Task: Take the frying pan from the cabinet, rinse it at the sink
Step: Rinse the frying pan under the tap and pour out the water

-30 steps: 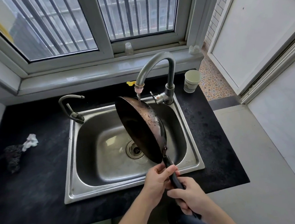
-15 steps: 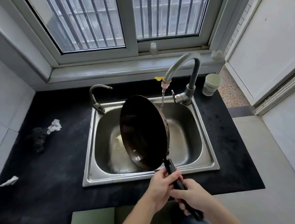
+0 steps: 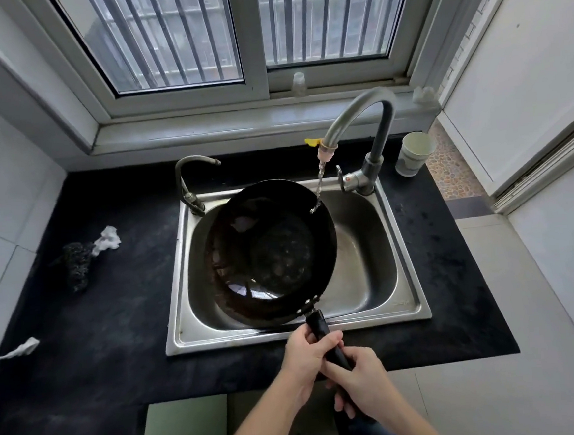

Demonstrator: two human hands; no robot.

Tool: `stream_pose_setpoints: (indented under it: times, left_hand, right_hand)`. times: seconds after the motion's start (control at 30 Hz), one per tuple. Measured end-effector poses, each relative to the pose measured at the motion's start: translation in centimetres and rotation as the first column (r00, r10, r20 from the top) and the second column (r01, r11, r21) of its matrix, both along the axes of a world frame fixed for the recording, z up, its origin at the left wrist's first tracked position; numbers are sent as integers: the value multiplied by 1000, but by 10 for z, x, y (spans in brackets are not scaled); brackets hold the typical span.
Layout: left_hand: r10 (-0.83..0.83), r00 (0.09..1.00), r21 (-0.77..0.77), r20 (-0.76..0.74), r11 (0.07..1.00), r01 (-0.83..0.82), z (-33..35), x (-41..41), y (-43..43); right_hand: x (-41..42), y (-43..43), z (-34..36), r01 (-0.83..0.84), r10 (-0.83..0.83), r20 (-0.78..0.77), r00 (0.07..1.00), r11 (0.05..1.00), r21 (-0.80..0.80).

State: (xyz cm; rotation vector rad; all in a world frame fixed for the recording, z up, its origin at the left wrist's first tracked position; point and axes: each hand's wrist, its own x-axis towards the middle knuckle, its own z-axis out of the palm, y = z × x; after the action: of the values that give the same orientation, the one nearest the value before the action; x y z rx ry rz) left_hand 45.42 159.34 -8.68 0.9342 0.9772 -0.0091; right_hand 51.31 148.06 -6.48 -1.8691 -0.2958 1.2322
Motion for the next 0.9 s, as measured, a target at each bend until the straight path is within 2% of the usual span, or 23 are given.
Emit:
stream_pose_setpoints:
  times: [0.3,0.47,0.57,0.67,0.8,0.9]
  left_hand:
    - [-14,996,63,-90,998,20,-17,-17,-5]
    - [31,996,-66,-85,997,-36,-16,-14,-11]
    - [-9,996,-140,-91,990,-3,-11,-11,-13]
    - [-58,995,-146,-76,988,47,-10,-10,-10]
    - [-104,992,-101,-70,990,97,-14,-8,-5]
    - [-106,991,-65,-86,993,101,-14,-6,-7]
  right_hand:
    - [-21,-2,-21,127,-115,-168,979,990,56]
    - [-21,-9,-32,165,-149,-169,974,983,83]
    - [-23,-7,-35,200,-185,-154,971,976,87]
    - [-23,-2,-34,225,-213,-126,969,970,93]
    - [-22,2,-32,181,-173,-89,981,980,83]
    - [-8,-4,-29,38,-34,-84,996,998,49]
